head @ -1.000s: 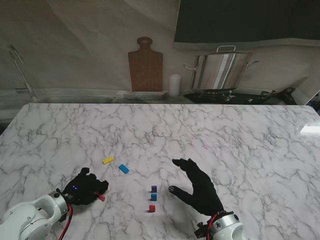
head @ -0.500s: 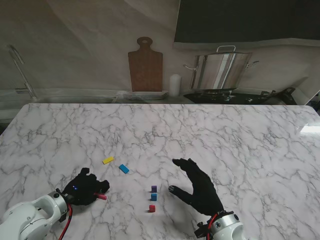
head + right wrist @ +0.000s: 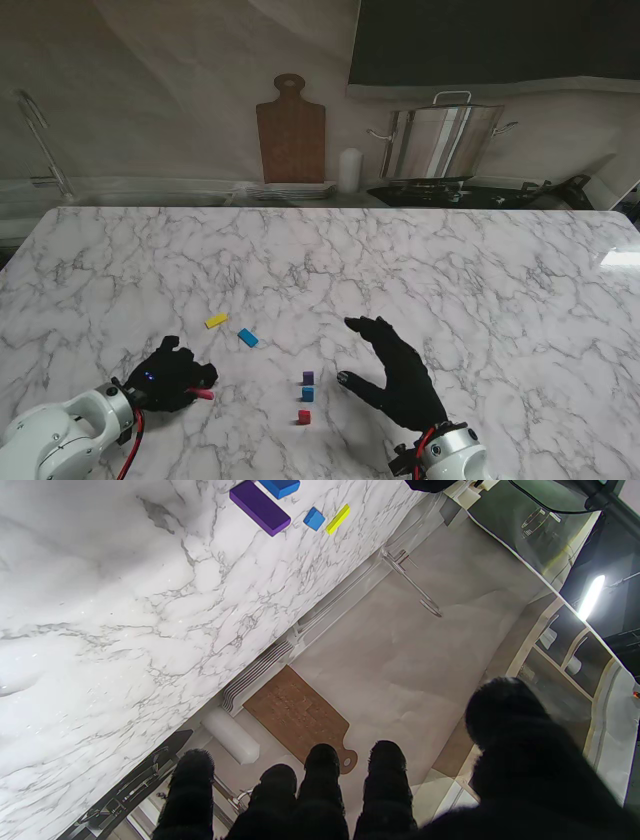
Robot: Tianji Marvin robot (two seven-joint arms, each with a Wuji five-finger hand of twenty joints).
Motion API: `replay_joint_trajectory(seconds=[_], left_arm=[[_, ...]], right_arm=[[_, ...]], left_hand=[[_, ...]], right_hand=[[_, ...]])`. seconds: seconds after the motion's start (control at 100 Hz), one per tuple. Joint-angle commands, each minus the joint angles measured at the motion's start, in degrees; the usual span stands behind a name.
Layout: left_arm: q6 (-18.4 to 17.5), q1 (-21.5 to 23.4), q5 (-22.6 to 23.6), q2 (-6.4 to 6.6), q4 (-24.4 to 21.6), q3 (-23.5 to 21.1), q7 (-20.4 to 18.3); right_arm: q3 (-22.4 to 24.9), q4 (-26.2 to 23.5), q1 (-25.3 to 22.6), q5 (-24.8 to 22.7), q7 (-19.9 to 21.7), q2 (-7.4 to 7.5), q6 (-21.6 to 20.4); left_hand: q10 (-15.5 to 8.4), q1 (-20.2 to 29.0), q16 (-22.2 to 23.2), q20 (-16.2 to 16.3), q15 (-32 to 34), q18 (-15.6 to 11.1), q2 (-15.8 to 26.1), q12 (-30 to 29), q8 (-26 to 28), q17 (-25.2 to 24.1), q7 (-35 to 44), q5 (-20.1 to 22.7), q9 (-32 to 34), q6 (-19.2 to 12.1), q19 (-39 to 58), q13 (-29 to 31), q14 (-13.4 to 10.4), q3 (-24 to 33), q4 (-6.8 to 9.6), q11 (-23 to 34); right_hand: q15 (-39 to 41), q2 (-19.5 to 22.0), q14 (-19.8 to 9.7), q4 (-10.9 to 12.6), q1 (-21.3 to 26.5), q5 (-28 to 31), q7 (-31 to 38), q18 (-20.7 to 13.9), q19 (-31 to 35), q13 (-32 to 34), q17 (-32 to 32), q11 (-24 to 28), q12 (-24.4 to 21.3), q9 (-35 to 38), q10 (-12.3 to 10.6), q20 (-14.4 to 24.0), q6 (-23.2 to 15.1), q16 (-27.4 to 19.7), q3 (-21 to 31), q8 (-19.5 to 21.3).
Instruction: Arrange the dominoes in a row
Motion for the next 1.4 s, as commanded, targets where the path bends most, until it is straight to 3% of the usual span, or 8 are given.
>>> replay_joint_trajectory(seconds=[0.0, 0.25, 0.51, 0.92, 1.39], left_arm=[[-0.21, 0.54, -0.01, -0.11, 0.48, 0.16, -1.13], [0.09, 0.55, -0.53, -0.21, 0.34, 0.19, -1.25], [1.41, -0.05, -0.44, -0.33, 0.63, 1.50, 0.50], [1.99, -0.27, 0.38, -0.23, -0.12, 2.48, -0.17], [1.57, 0.46, -0.49, -0.43, -1.46, 2.00, -0.36]], right_arm=[[-0.08, 0.13, -0.24, 0.00, 0.01, -0.07, -0.04], [-0.02, 0.07, -0.31, -0.04, -0.02, -0.07, -0.06], [-0.05, 0.11, -0.29, -0.06, 0.00, -0.06, -0.09], [-0.03, 0.21, -0.25, 0.05, -0.07, -0.09, -0.16], [-0.03, 0.30, -0.22, 0.18, -0.07, -0.10, -0.21]], left_hand=[[-0.02, -0.32, 0.79, -0.28, -0.38, 1.52, 0.36, -0.85, -1.38, -1.70, -1.04, 1.03, -0.80, 1.02, -1.14, -1.26, 1.25, -1.02, -0.07, -4.82], [1.42, -6.11, 0.85, 0.51, -1.09, 1.70, 3.80, -6.41, -3.21, -2.56, -2.68, 1.86, -7.56, 2.04, -3.09, -3.18, 2.02, 0.06, 0.23, -0.33], [2.69, -3.08, 1.13, 1.67, -1.14, 2.00, 3.88, -14.12, -3.41, -2.75, -0.97, 3.64, -11.96, -0.30, -4.26, -4.81, 2.56, -4.95, 0.56, 2.21], [3.08, 1.13, 1.23, 1.95, -0.85, 2.16, 3.07, -11.25, 2.66, -2.81, 11.35, 5.81, -12.19, -2.46, -4.53, -4.70, 2.51, -7.07, 1.16, 2.21], [3.91, 0.95, 1.24, 2.15, -1.04, 2.19, 1.87, -13.28, 0.88, -3.17, 12.84, 7.69, -13.44, -3.05, -5.46, -5.42, 2.72, -5.93, 1.04, 2.51]], right_hand=[[-0.49, 1.17, -0.44, -0.90, -0.08, -1.64, 0.87, -1.91, 0.60, 1.01, -0.28, 0.85, -0.20, -1.18, -0.11, -0.55, -1.59, 0.23, -0.94, -0.65], [-0.48, 1.15, -0.47, -0.90, -0.05, -1.67, 0.98, -1.90, 0.63, 1.02, -0.29, 0.79, -0.23, -1.21, -0.14, -0.59, -1.53, 0.23, -0.97, -0.68], [-0.49, 1.22, -0.46, -0.89, -0.05, -1.67, 1.08, -1.95, 0.66, 1.00, -0.30, 0.82, -0.22, -1.20, -0.12, -0.64, -1.54, 0.22, -0.99, -0.72], [-0.48, 1.32, -0.47, -0.88, 0.04, -1.65, 1.22, -1.97, 0.71, 1.03, -0.30, 0.83, -0.23, -1.18, -0.13, -0.70, -1.53, 0.21, -1.02, -0.81], [-0.47, 1.55, -0.45, -0.86, 0.09, -1.66, 1.34, -1.99, 0.75, 1.06, -0.28, 0.88, -0.24, -1.15, -0.24, -0.75, -1.56, 0.22, -1.12, -0.92]])
